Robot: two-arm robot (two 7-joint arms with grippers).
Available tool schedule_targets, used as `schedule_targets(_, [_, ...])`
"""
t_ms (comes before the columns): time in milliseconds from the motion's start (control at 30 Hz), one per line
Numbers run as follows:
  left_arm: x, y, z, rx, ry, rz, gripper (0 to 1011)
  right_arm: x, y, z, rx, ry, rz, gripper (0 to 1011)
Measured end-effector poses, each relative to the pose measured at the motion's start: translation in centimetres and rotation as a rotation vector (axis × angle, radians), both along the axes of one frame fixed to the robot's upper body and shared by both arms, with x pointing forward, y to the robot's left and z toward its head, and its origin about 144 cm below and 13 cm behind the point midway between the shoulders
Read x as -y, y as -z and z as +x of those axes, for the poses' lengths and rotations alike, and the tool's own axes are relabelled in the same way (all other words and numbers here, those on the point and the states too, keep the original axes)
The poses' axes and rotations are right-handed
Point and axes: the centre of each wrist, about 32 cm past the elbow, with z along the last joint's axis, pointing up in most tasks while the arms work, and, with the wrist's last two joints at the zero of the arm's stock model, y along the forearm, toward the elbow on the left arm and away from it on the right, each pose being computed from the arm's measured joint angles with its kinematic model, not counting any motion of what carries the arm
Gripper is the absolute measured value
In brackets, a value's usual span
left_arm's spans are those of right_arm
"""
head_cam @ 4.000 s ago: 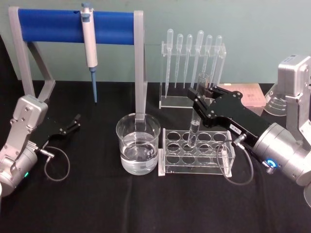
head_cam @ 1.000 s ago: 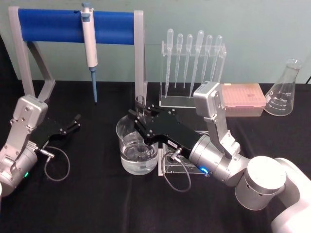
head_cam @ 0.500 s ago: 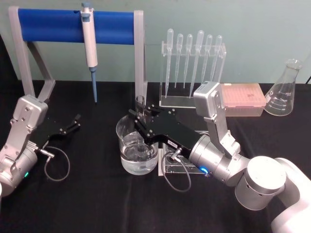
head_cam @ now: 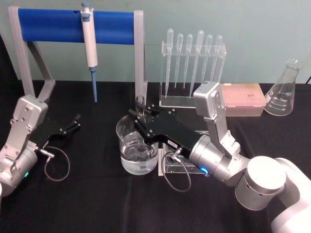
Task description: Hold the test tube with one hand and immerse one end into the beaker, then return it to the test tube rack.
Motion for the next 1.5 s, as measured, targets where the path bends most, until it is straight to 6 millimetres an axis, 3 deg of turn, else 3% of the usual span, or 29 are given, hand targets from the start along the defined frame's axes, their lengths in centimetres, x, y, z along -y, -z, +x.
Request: schedule_targets(1500, [0.00,0.00,0.00,0.000,0.000,0.000,1000,0.00,0.00,0.00,0.000,0.000,0.000,225])
